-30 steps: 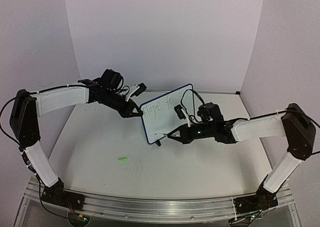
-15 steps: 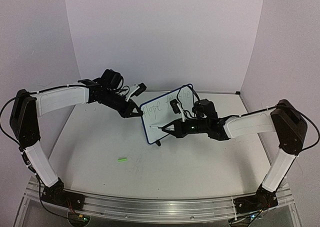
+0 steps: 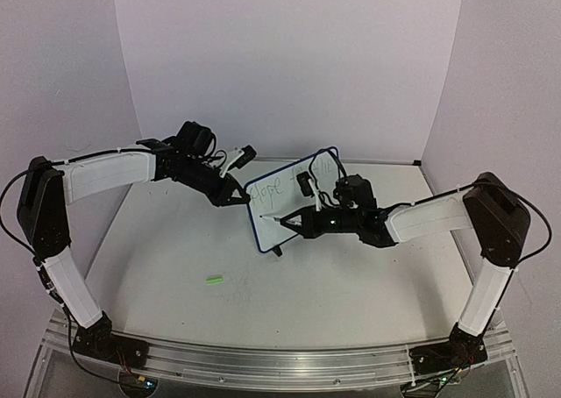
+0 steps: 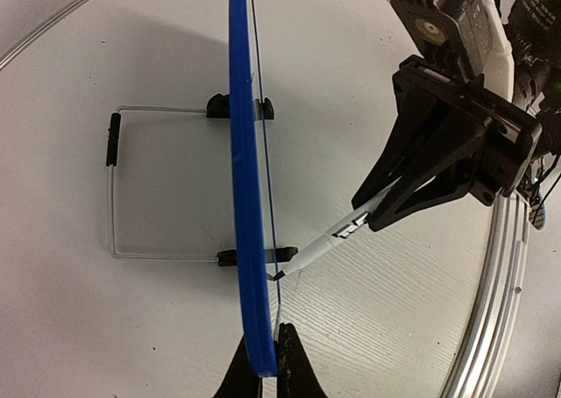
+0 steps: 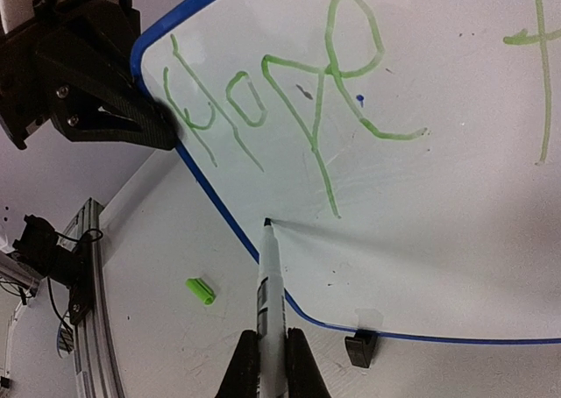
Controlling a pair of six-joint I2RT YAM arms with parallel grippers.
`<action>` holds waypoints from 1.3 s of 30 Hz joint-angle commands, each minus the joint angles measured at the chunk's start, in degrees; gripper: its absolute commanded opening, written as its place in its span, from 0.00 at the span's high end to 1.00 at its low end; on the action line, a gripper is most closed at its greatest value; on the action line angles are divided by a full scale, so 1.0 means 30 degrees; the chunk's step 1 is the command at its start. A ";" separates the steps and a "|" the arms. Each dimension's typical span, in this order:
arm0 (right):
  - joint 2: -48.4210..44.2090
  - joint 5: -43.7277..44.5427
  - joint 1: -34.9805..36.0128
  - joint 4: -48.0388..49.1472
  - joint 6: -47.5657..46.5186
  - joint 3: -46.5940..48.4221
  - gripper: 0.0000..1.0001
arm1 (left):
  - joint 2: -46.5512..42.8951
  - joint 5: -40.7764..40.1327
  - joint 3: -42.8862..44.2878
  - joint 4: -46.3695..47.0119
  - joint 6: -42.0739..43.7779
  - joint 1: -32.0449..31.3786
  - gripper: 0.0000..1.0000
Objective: Write a sentence on the whiteboard
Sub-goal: Write on the whiteboard with the whiteboard marker without the cap.
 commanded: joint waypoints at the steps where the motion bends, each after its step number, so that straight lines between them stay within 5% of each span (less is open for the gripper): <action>1: 0.0470 0.0884 -0.0027 0.0912 0.0119 0.0200 1.00 | -0.0078 -0.0035 -0.0008 -0.1333 0.0270 -0.0130 1.00; 39: -0.0209 0.0055 -0.0105 0.1144 0.0291 -0.1097 1.00 | -0.0138 0.0047 0.0020 -0.1341 0.0245 -0.0133 1.00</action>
